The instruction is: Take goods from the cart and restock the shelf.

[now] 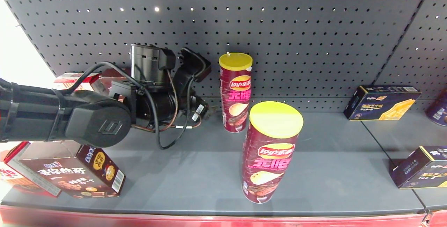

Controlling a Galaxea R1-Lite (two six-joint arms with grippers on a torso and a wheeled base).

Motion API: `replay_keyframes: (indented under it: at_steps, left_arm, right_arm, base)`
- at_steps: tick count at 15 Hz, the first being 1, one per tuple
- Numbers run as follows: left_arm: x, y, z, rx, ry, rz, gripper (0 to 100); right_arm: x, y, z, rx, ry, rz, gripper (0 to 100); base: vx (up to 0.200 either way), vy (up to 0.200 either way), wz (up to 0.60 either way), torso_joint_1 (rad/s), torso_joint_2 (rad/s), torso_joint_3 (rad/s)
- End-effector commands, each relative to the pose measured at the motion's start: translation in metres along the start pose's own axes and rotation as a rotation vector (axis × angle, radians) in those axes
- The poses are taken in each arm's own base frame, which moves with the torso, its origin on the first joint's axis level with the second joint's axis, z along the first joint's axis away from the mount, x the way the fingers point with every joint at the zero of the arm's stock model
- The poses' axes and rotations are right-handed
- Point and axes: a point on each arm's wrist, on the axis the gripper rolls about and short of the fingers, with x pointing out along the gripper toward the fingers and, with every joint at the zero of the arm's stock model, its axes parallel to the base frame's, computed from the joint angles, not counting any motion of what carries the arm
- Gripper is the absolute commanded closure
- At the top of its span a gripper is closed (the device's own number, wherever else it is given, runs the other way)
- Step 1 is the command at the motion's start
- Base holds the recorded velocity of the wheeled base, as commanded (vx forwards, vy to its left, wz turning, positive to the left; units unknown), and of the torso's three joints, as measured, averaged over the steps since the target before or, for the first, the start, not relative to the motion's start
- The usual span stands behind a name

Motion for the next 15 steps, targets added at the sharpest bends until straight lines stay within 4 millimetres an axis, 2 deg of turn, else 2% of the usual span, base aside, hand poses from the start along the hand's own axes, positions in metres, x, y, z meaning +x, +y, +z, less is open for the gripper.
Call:
replay_keyframes:
  at_steps: [1,15]
  left_arm:
    - [0.009,-0.003,-0.005,-0.001,0.010,0.009,0]
    - [0.023,-0.018,0.000,0.009,-0.009,-0.023,0]
  right_arm:
    - [0.000,0.000,0.000,0.000,0.001,0.000,0]
    - [0.000,0.000,0.000,0.000,0.001,0.000,0]
  base:
    - [0.000,0.000,0.00,0.000,0.00,0.000]
    - [0.000,0.000,0.00,0.000,0.00,0.000]
